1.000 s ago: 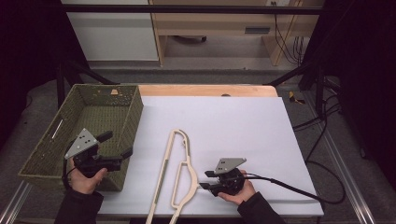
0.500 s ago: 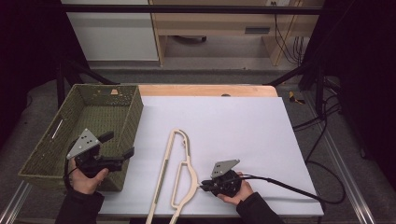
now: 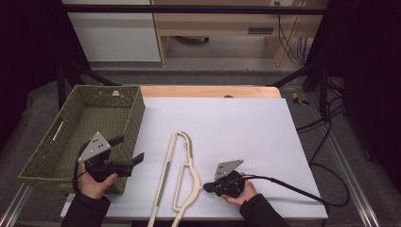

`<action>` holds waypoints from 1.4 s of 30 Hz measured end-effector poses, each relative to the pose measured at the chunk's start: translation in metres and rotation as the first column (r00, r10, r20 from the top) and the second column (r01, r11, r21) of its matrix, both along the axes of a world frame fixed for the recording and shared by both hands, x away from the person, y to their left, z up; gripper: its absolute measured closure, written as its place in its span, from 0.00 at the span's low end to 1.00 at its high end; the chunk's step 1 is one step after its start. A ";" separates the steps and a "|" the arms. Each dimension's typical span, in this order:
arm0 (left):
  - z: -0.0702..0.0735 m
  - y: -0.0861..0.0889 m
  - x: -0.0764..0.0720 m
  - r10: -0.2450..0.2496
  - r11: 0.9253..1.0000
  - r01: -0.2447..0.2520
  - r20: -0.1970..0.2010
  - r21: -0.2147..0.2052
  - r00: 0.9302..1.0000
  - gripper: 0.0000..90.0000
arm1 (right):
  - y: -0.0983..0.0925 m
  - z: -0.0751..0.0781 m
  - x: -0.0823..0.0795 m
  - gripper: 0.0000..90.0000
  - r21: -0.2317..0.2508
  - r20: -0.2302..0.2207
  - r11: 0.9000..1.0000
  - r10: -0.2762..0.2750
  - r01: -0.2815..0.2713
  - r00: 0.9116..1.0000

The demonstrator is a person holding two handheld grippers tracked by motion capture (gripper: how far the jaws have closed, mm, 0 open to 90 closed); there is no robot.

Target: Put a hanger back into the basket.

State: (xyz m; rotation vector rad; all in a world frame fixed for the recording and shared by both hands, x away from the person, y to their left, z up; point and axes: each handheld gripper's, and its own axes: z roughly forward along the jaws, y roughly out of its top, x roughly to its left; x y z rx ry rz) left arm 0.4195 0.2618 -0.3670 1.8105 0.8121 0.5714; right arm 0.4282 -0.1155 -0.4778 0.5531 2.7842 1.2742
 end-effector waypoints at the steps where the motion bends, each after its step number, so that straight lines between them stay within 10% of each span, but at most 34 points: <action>1: 0.000 -0.003 0.000 -0.005 1.000 0.005 -0.002 0.002 1.000 0.06 | 0.000 0.000 0.000 0.97 0.000 0.000 1.000 0.000 0.000 1.000; 17: -0.015 -0.079 -0.020 -0.114 0.988 0.123 -0.098 0.092 0.989 0.09 | -0.004 0.015 -0.002 0.99 0.032 -0.013 0.999 0.004 -0.004 1.000; 21: -0.029 -0.105 -0.026 -0.139 0.975 0.164 -0.161 0.148 0.977 0.11 | -0.004 0.018 -0.004 0.99 0.028 -0.021 1.000 -0.003 0.004 1.000; 31: -0.073 -0.156 -0.038 -0.195 0.905 0.294 -0.314 0.308 0.929 0.28 | -0.002 0.026 -0.006 0.99 0.004 -0.025 1.000 -0.015 0.015 1.000; 36: -0.084 -0.167 -0.039 -0.189 0.895 0.309 -0.355 0.321 0.916 0.41 | -0.001 0.028 -0.007 0.99 -0.002 -0.027 1.000 -0.017 0.017 0.999; 42: -0.086 -0.172 -0.039 -0.174 0.904 0.301 -0.382 0.304 0.907 0.56 | 0.000 0.031 -0.008 0.99 0.002 -0.036 1.000 -0.026 0.027 0.999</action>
